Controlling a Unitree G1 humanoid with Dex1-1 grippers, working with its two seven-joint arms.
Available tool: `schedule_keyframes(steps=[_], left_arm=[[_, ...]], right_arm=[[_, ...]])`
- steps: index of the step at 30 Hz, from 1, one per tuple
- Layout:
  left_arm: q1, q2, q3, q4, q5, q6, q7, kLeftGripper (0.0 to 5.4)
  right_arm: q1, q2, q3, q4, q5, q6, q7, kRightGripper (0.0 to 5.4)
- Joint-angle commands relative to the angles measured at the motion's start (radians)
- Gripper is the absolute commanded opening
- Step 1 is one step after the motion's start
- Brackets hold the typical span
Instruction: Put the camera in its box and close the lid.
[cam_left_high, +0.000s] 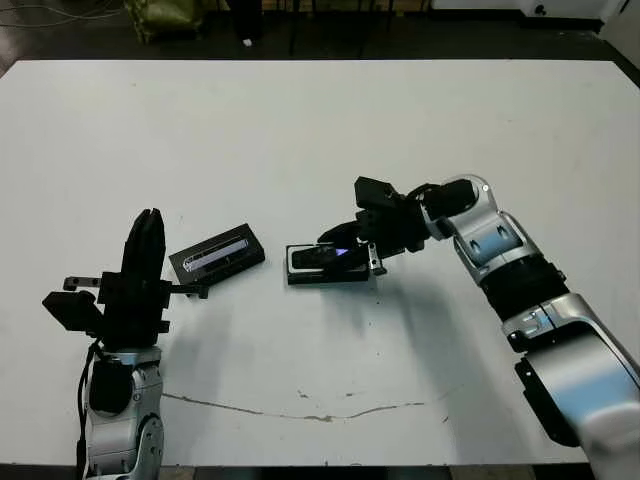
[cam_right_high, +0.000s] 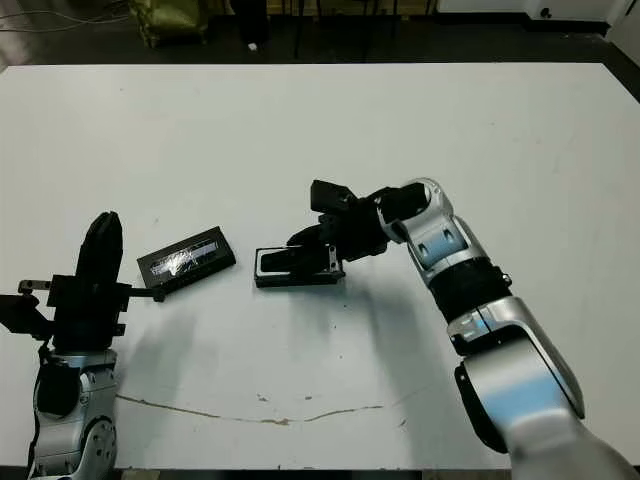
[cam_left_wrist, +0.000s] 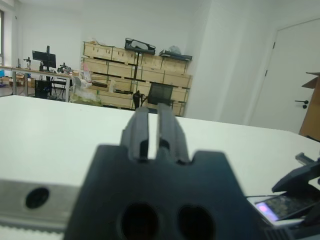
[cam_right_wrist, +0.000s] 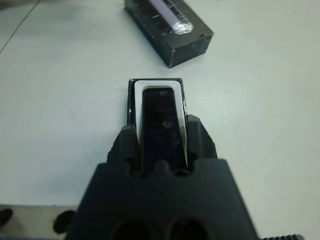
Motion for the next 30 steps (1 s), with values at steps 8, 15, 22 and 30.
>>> schedule_keyframes(steps=[8, 15, 22, 30], left_arm=[[0.016, 0.004, 0.005, 0.019, -0.005, 0.008, -0.013, 0.0], [0.022, 0.003, 0.002, 0.006, -0.003, 0.025, -0.005, 0.0], [0.018, 0.004, 0.005, 0.014, -0.002, 0.017, -0.008, 0.0], [0.018, 0.002, 0.004, 0.013, -0.001, 0.017, -0.006, 0.0]], right_arm=[[0.037, 0.019, -0.006, -0.04, -0.01, 0.035, -0.104, 2.25], [0.038, -0.005, -0.031, -0.058, 0.016, -0.041, -0.09, 3.78], [0.0, -0.036, -0.049, -0.065, 0.051, -0.077, -0.021, 5.32], [-0.029, -0.069, -0.091, -0.138, 0.131, 0.025, 0.025, 5.37]])
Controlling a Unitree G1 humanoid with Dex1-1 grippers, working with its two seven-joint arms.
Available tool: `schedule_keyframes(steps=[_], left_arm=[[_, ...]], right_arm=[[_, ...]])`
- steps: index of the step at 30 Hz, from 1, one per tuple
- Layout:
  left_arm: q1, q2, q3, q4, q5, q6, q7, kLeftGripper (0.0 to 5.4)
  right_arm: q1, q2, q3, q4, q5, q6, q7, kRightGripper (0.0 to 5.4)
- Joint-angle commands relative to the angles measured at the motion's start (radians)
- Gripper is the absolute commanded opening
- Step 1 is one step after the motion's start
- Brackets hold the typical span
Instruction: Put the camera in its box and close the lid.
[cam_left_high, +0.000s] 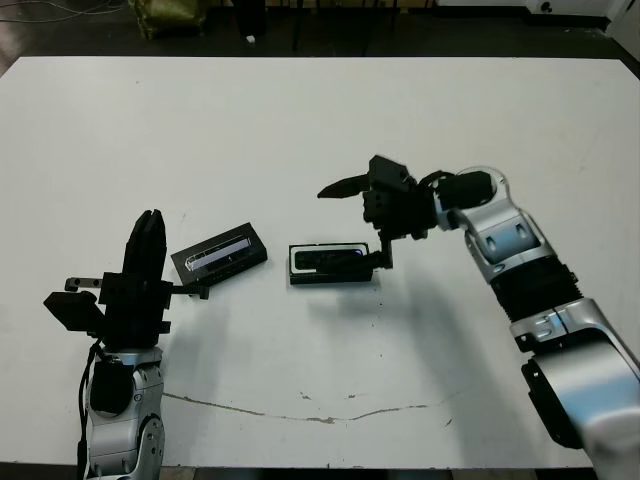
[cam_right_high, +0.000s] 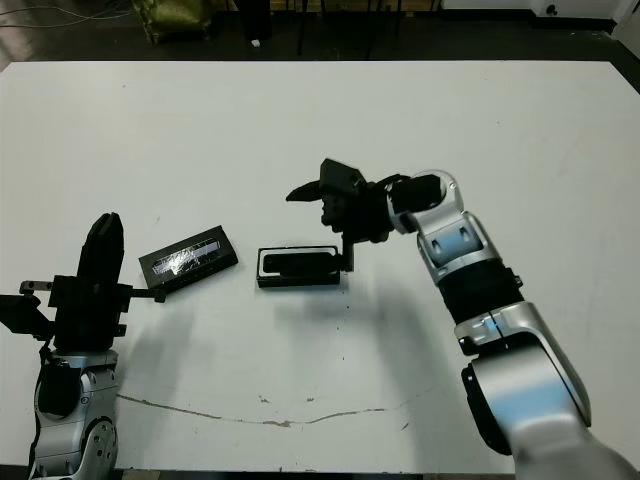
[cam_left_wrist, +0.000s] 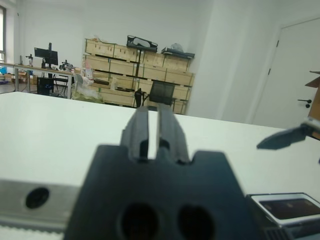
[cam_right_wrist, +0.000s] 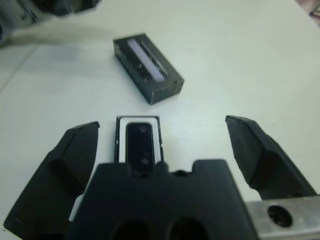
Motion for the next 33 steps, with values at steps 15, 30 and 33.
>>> schedule_keyframes(steps=[15, 30, 33], left_arm=[[0.013, 0.039, 0.036, 0.0, 0.064, -0.013, 0.016, 0.0], [-0.05, 0.325, 0.097, -0.234, 0.063, 0.3, -0.066, 0.0], [-0.076, 0.402, 0.104, -0.269, 0.035, 0.423, -0.111, 0.0]], right_arm=[[0.381, -0.004, -0.323, -0.532, 0.112, 0.086, -0.572, 3.91], [0.939, -0.038, -0.616, -0.908, 0.431, 0.177, -0.759, 0.47], [0.977, -0.061, -0.648, -0.919, 0.476, 0.197, -0.77, 0.01]])
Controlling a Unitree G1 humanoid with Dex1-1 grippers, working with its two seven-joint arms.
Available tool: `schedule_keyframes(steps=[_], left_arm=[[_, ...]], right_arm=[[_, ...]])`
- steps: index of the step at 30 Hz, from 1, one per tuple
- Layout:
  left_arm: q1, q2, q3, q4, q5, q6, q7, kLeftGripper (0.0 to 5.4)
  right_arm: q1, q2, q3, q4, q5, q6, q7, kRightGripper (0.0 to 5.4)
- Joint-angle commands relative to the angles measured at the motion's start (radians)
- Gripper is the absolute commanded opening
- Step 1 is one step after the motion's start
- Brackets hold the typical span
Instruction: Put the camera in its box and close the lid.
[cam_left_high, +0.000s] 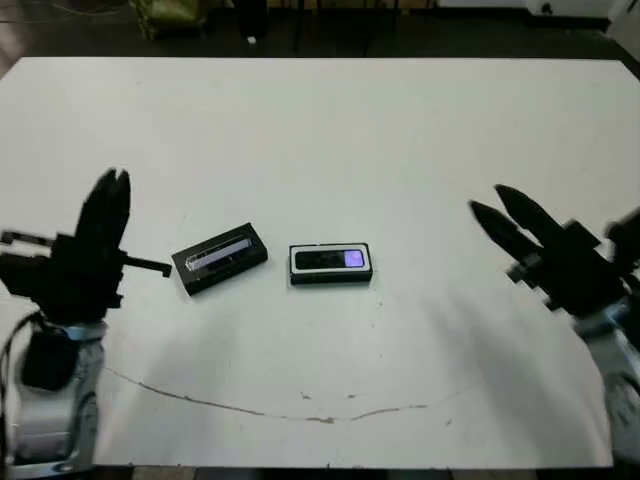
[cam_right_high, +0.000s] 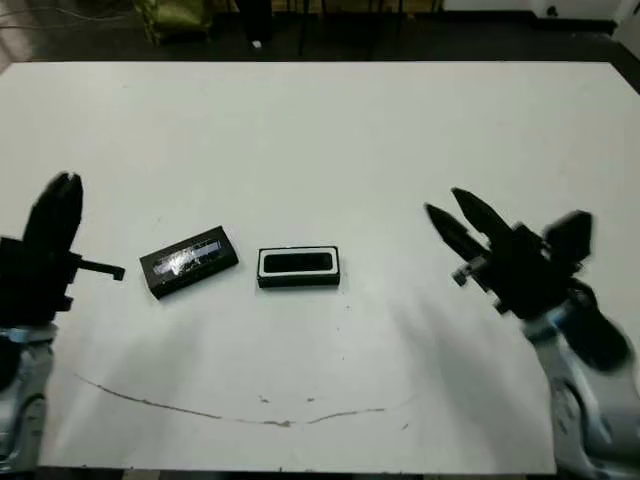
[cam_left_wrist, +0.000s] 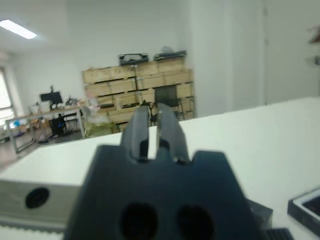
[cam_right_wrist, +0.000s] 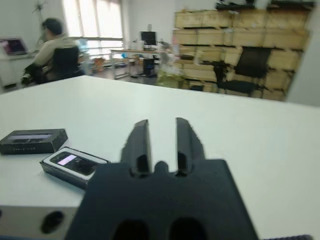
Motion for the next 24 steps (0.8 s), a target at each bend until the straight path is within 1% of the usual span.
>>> schedule_keyframes(steps=[1, 2, 5, 7, 10, 13, 17, 19, 21, 24], left_arm=[[-0.024, 0.079, 0.01, -0.022, -0.035, 0.128, -0.053, 0.0], [-0.036, 0.104, 0.012, -0.022, -0.064, 0.174, -0.078, 0.0], [-0.085, 0.186, 0.011, 0.035, -0.161, 0.26, -0.224, 0.35], [-0.126, 0.245, -0.006, 0.095, -0.179, 0.276, -0.331, 0.82], [-0.201, 0.313, -0.048, 0.201, -0.173, 0.274, -0.485, 1.52], [-0.279, 0.338, -0.086, 0.31, -0.162, 0.269, -0.594, 2.24], [-0.347, 0.385, -0.151, 0.374, -0.128, 0.336, -0.682, 3.22], [-0.364, 0.393, -0.174, 0.393, -0.121, 0.35, -0.722, 3.7], [-0.366, 0.389, -0.188, 0.409, -0.11, 0.34, -0.741, 4.18], [-0.378, 0.374, -0.203, 0.47, -0.113, 0.313, -0.801, 4.88]], right_arm=[[0.04, -0.025, -0.035, 0.005, 0.038, 0.023, 0.0, 0.01], [0.043, -0.031, -0.042, 0.014, 0.05, 0.017, 0.01, 0.01], [0.042, -0.039, -0.053, 0.036, 0.075, 0.007, 0.027, 0.0], [0.044, -0.041, -0.052, 0.035, 0.077, 0.009, 0.019, 0.0], [0.047, -0.037, -0.043, 0.029, 0.079, 0.012, 0.003, 0.0], [0.05, -0.037, -0.037, 0.017, 0.081, 0.026, -0.018, 0.0], [0.052, -0.038, -0.027, 0.012, 0.084, 0.024, -0.031, 0.0], [0.052, -0.037, -0.022, 0.017, 0.083, 0.017, -0.03, 0.0], [0.052, -0.037, -0.02, 0.02, 0.084, 0.017, -0.03, 0.0], [0.052, -0.039, -0.017, 0.019, 0.081, 0.019, -0.034, 0.0]])
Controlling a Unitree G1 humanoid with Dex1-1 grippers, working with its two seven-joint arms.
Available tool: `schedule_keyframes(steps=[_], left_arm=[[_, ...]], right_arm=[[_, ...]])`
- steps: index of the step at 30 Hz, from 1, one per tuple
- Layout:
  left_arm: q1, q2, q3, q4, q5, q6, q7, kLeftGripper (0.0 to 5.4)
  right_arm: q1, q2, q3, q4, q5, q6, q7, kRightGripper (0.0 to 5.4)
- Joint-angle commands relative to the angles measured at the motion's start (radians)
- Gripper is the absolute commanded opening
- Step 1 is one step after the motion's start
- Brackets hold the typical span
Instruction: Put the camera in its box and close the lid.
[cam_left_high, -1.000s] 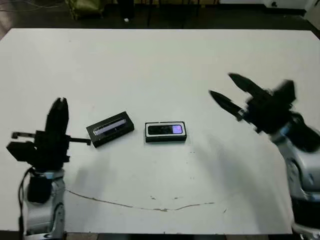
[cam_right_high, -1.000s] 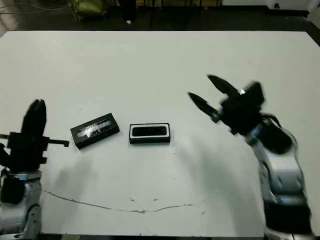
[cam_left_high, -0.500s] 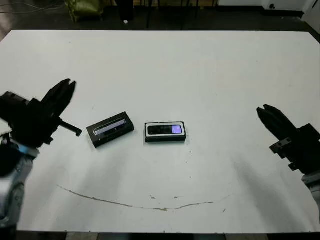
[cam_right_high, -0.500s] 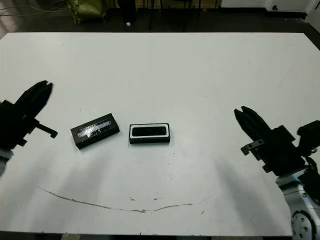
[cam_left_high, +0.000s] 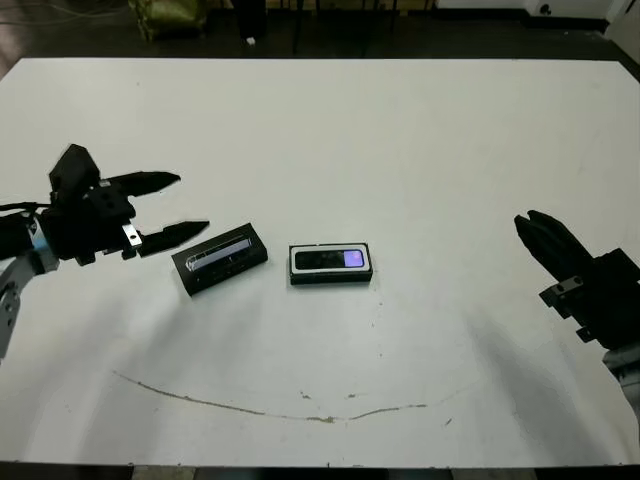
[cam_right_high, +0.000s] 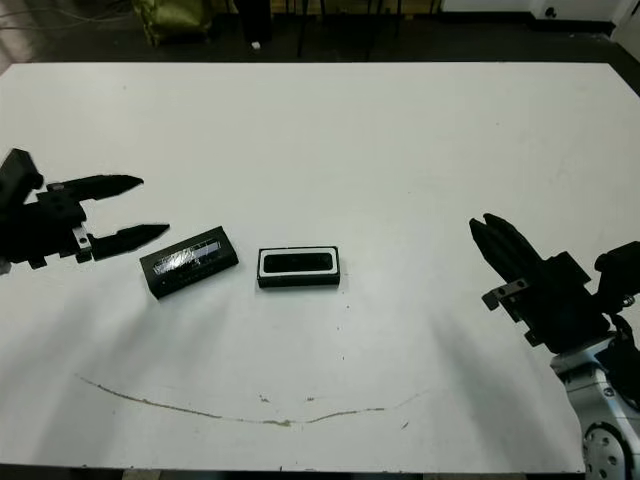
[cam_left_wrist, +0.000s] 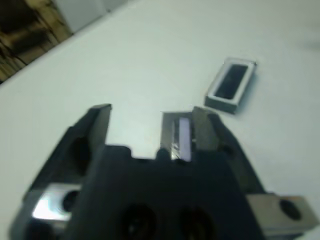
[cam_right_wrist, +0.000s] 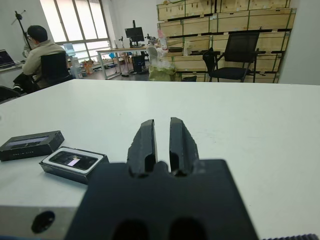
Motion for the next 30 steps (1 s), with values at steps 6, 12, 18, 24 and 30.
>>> schedule_keyframes(steps=[6, 12, 18, 24, 30], left_arm=[[-0.018, -0.001, -0.046, 0.113, 0.022, -0.026, -0.121, 5.38], [-0.045, -0.02, -0.071, 0.2, 0.031, -0.084, -0.207, 5.38], [-0.024, -0.026, -0.09, 0.19, 0.05, -0.061, -0.194, 5.38], [-0.022, -0.042, -0.101, 0.224, 0.091, -0.095, -0.163, 5.38], [-0.017, -0.053, -0.109, 0.248, 0.128, -0.116, -0.13, 5.38]], right_arm=[[0.011, -0.004, 0.009, 0.012, 0.013, 0.023, -0.017, 0.0], [0.016, -0.008, 0.016, 0.014, 0.012, 0.015, -0.02, 0.0], [0.019, -0.009, 0.017, 0.019, 0.008, 0.01, -0.016, 0.0], [0.022, -0.013, 0.017, 0.01, 0.019, 0.024, -0.021, 0.0], [0.027, -0.013, 0.015, 0.002, 0.024, 0.025, -0.023, 0.0]])
